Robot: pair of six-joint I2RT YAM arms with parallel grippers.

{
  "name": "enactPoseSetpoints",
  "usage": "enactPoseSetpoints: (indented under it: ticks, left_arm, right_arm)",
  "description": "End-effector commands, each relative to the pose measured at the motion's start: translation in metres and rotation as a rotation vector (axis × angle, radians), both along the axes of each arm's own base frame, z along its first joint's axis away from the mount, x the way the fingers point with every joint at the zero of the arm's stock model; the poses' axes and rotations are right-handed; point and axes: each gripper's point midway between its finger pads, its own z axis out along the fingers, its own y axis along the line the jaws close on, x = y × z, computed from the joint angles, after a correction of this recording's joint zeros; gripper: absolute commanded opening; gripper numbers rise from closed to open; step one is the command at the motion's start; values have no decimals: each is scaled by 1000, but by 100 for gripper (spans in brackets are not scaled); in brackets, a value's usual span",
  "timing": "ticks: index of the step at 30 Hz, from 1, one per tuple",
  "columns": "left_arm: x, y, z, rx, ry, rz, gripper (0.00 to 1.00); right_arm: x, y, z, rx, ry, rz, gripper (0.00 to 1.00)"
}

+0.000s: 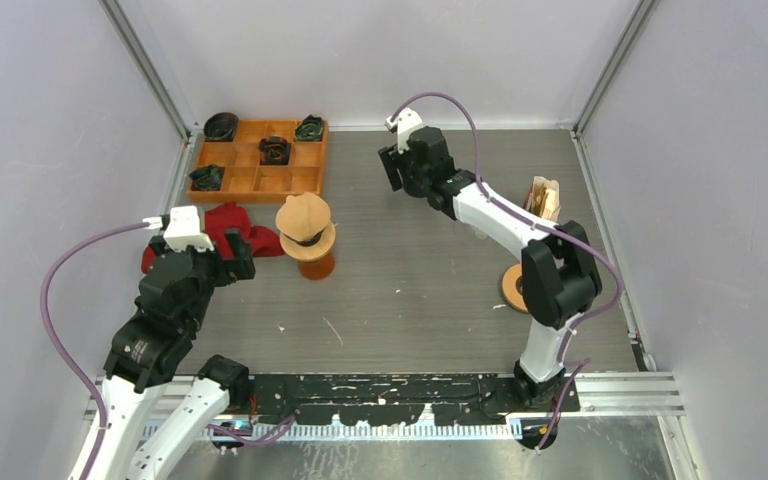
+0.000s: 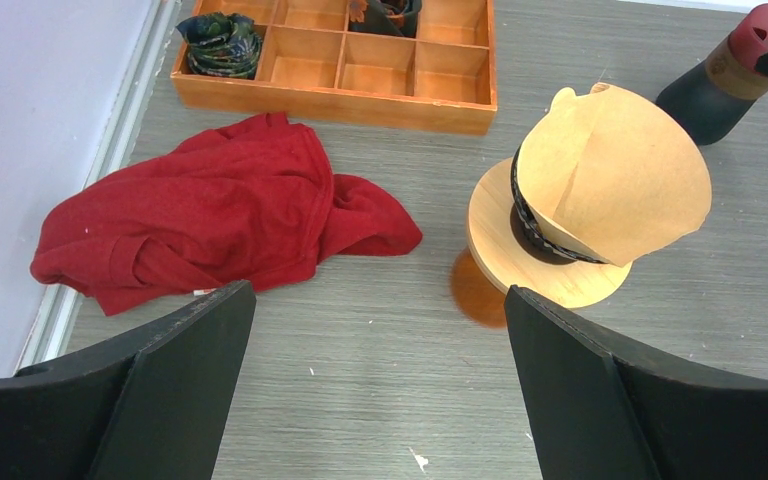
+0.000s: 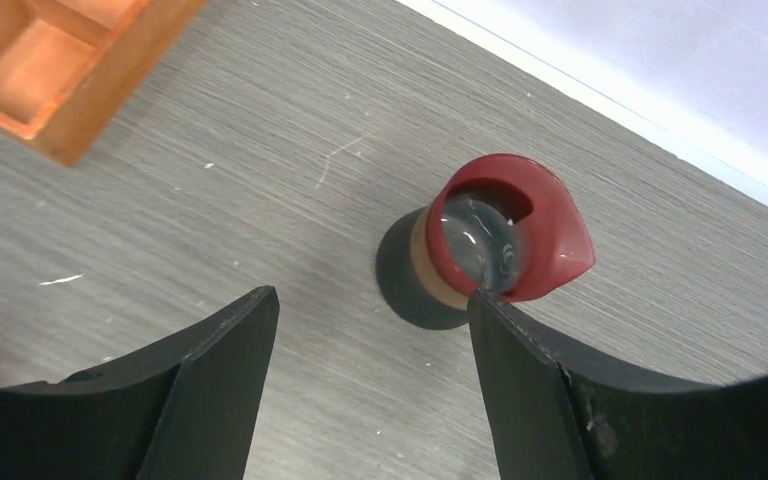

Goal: Place the coffee filter in the dripper
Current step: Adjust the coffee server at the center of the board.

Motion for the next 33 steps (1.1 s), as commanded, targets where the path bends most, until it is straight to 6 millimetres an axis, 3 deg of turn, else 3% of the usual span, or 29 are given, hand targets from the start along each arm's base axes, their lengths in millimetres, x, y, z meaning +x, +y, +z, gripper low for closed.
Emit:
enactPoseSetpoints:
  ticks: [1,8,15,24,33]
  left_arm:
    - [6,-1,13,-30,-54,7,99]
    - [8,-1,9,-22,-41,11,99]
    - [11,-2,6,-14,-25,14,99]
    - [12,-2,5,-9,-20,16,99]
    - [12,-3,5,-12,-21,11,99]
  right_arm:
    - [30,-12,11,-23,-26,-60,75]
    - [66,-18,1,-3,-12,-57,69]
    - [87,-10,-11,13,13,-5,66]
    - [91,-2,-33,-6,86,23,59]
    - [79,-6,-42,-30,150,30,40]
